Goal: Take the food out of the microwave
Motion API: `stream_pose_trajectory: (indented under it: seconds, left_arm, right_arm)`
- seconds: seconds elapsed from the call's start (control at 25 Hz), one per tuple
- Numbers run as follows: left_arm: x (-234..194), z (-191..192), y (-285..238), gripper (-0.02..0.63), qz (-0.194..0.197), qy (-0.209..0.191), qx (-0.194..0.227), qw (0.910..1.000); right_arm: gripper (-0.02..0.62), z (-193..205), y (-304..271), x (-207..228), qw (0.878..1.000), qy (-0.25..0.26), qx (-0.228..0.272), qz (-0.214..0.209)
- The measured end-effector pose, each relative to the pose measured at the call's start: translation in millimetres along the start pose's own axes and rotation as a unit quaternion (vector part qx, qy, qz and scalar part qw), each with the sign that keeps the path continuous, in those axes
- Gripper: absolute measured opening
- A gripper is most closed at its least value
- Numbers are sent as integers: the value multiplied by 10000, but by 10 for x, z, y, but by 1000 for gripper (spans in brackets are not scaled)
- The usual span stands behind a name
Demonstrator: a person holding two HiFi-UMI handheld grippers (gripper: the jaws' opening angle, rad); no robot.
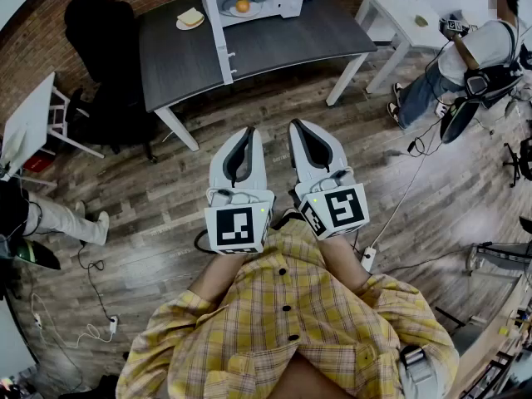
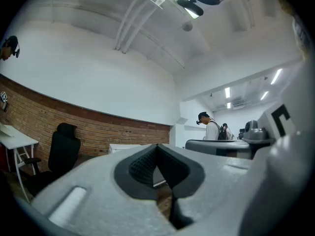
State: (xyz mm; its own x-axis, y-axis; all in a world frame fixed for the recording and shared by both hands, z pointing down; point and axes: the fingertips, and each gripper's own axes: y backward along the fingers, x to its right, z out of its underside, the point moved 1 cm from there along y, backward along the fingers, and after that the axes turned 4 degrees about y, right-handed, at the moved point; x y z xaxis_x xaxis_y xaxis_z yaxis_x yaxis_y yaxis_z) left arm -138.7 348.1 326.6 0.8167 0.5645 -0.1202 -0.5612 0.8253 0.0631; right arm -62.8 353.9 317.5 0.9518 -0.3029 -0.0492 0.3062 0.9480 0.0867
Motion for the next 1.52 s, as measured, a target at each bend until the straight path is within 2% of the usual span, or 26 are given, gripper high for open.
stream_pose_trajectory:
  seconds: [0.28, 0.48, 0.64, 0.8, 1.0, 1.16, 1.52]
  left_arm:
    - [-61, 70, 98, 0, -52, 30, -87, 9999]
    - [-82, 151, 117, 0, 28, 6, -164, 9999]
    - [-79, 179, 35, 0, 53, 153, -132, 9998]
    - [-125, 212, -134, 0, 116, 75, -177, 9997]
    - [-199, 205, -485, 0, 105, -64, -184, 9998]
    - [-289, 129, -865, 0, 58, 61, 10, 10000]
    - [-559, 202, -1856, 0, -78, -17, 2, 10000]
  right_arm:
    - [3, 101, 11, -137, 9999, -45, -104, -111]
    - [3, 120, 13, -159, 9998, -33, -171, 12]
    - [3, 131, -26, -111, 9998, 48, -189, 70]
    - [3, 184, -174, -36, 9997, 41, -231, 19]
    - [3, 239, -446, 194, 9998, 21, -199, 44]
    - [3, 267, -758, 467, 9998, 0, -131, 129]
    - [3, 386, -1596, 1111, 9999, -89, -64, 18]
